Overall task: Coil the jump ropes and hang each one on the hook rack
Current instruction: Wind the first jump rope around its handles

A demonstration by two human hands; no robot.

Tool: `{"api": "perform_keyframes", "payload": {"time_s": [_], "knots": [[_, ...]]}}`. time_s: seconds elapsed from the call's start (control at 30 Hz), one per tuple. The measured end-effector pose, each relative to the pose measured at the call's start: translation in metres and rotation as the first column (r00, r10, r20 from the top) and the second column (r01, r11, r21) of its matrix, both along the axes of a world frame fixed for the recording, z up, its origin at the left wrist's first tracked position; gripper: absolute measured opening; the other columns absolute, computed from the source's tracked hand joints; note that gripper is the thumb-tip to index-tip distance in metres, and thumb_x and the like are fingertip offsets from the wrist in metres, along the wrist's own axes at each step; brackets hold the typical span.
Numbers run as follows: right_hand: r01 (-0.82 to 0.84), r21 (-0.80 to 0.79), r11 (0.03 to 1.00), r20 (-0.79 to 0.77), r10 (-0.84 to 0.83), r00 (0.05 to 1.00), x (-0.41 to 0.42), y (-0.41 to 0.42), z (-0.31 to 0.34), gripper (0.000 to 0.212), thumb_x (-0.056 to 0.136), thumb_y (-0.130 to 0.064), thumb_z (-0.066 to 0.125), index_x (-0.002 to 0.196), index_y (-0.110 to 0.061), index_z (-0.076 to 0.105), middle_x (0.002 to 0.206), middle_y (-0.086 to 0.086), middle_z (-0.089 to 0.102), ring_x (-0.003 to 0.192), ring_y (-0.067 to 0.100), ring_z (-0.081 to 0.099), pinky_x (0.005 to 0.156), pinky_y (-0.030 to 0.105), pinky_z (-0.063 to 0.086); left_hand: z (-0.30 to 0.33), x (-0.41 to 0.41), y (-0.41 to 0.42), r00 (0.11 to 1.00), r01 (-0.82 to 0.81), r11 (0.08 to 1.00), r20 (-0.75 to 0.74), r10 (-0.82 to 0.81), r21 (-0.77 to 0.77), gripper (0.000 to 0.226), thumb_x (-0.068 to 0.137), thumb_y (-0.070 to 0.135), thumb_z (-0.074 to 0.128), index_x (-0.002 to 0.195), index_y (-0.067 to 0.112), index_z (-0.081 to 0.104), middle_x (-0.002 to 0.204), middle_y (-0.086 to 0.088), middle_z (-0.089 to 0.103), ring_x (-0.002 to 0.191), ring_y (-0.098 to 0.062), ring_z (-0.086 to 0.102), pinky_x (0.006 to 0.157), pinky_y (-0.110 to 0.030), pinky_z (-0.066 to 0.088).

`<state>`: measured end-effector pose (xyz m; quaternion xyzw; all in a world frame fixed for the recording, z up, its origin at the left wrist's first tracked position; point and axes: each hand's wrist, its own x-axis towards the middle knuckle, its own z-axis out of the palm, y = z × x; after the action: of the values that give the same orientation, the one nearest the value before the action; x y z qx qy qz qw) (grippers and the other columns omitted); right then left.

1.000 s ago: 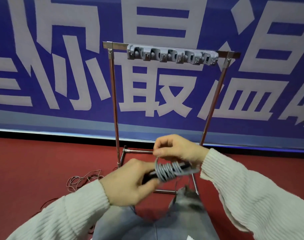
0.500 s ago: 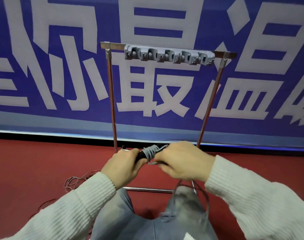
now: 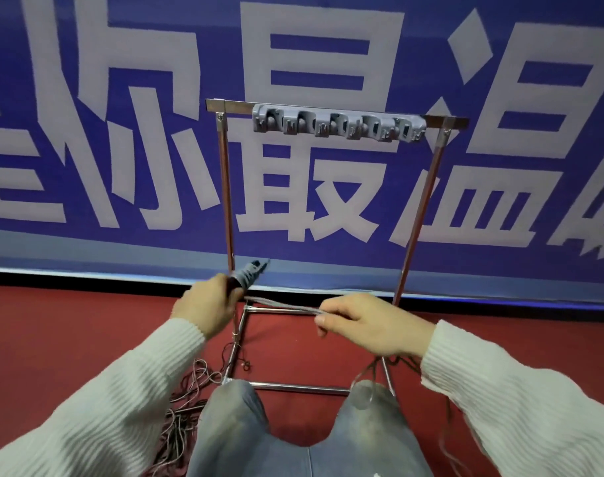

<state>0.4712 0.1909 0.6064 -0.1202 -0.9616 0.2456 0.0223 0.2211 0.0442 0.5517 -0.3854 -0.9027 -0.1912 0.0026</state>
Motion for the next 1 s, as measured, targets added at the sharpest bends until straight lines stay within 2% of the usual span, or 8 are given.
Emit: {"api": "perform_keyframes", "payload": {"time_s": [0.13, 0.23, 0.33, 0.53, 0.63, 0.7, 0.83, 1.0], "knots": [[0.026, 0.071, 0.997, -0.158, -0.015, 0.987, -0.009, 0.007, 0.039, 0.028, 0.104, -0.038, 0.053, 0.089, -0.022, 0.071, 0.066, -0.004, 0.059, 0.059, 0.009, 0.051, 0.06, 0.025, 0.039, -0.005, 0.068, 0.0, 0.871, 0.378, 0.806, -0.119, -0.476, -0.456, 0.033, 0.103, 0.049, 0.045, 0.121, 0.022, 0.051, 0.114, -0.008, 0.069, 0.103, -0.034, 0.067, 0.076, -0.038, 0.05], [0.032, 0.025, 0.999, -0.178, -0.027, 0.984, -0.018, 0.023, 0.05, 0.023, 0.102, -0.039, 0.057, 0.09, -0.028, 0.074, 0.075, 0.001, 0.068, 0.064, 0.024, 0.056, 0.065, 0.041, 0.047, 0.009, 0.108, -0.014, 0.639, 0.688, 0.645, -0.145, -0.756, -0.333, 0.024, 0.101, 0.045, 0.044, 0.116, 0.027, 0.048, 0.107, 0.0, 0.067, 0.094, -0.028, 0.065, 0.076, -0.042, 0.053], [0.05, -0.084, 0.995, -0.17, -0.063, 0.983, -0.019, 0.039, 0.037, 0.019, 0.1, -0.041, 0.061, 0.092, -0.031, 0.076, 0.085, 0.005, 0.072, 0.077, 0.031, 0.062, 0.078, 0.048, 0.051, 0.04, 0.126, -0.031, 0.503, 0.863, 0.501, -0.015, -0.864, 0.063, 0.01, 0.1, 0.032, 0.052, 0.109, 0.029, 0.054, 0.086, 0.01, 0.062, 0.072, -0.012, 0.056, 0.066, -0.031, 0.047], [0.031, -0.34, 0.94, -0.06, -0.055, 0.997, 0.004, 0.024, -0.015, 0.026, 0.099, -0.053, 0.057, 0.101, -0.032, 0.072, 0.08, 0.011, 0.062, 0.072, 0.022, 0.05, 0.065, 0.047, 0.045, 0.064, 0.084, -0.032, 0.712, 0.37, 0.672, 0.269, -0.649, 0.641, 0.015, 0.099, 0.027, 0.062, 0.09, 0.017, 0.068, 0.064, -0.003, 0.063, 0.052, -0.013, 0.053, 0.055, -0.028, 0.043], [-0.003, -0.292, 0.956, -0.005, 0.002, 1.0, 0.008, 0.003, -0.022, 0.02, 0.105, -0.038, 0.053, 0.113, -0.029, 0.07, 0.066, -0.004, 0.049, 0.06, 0.015, 0.043, 0.057, 0.03, 0.038, 0.042, 0.054, -0.006, 0.943, 0.232, 0.903, 0.143, -0.3, 0.362, 0.02, 0.099, 0.032, 0.062, 0.09, 0.016, 0.069, 0.069, -0.003, 0.07, 0.064, -0.024, 0.064, 0.06, -0.033, 0.044], [-0.061, 0.02, 0.998, 0.018, 0.061, 0.998, 0.008, -0.002, -0.011, 0.021, 0.103, -0.035, 0.056, 0.118, -0.028, 0.069, 0.075, -0.01, 0.062, 0.071, 0.013, 0.056, 0.068, 0.03, 0.044, 0.025, 0.05, 0.006, 0.975, 0.217, 0.968, 0.011, -0.22, 0.122, 0.026, 0.098, 0.039, 0.06, 0.098, 0.015, 0.069, 0.087, -0.01, 0.074, 0.085, -0.033, 0.069, 0.068, -0.036, 0.048], [-0.151, 0.258, 0.954, 0.051, 0.143, 0.988, -0.003, 0.001, 0.022, 0.018, 0.1, -0.035, 0.06, 0.106, -0.026, 0.074, 0.094, -0.007, 0.075, 0.085, 0.013, 0.065, 0.079, 0.034, 0.049, 0.006, 0.092, 0.012, 0.811, 0.536, 0.79, -0.075, -0.579, -0.298, 0.027, 0.097, 0.043, 0.052, 0.109, 0.021, 0.061, 0.104, -0.011, 0.072, 0.097, -0.036, 0.067, 0.075, -0.042, 0.054], [-0.101, -0.227, 0.969, -0.006, 0.103, 0.995, 0.007, 0.023, 0.029, 0.011, 0.096, -0.023, 0.071, 0.103, -0.017, 0.078, 0.097, -0.003, 0.077, 0.093, 0.013, 0.071, 0.091, 0.037, 0.055, 0.031, 0.105, -0.016, 0.539, 0.828, 0.55, 0.112, -0.835, 0.109, 0.011, 0.1, 0.035, 0.057, 0.101, 0.025, 0.061, 0.075, 0.007, 0.062, 0.061, -0.009, 0.053, 0.059, -0.029, 0.043]]}}
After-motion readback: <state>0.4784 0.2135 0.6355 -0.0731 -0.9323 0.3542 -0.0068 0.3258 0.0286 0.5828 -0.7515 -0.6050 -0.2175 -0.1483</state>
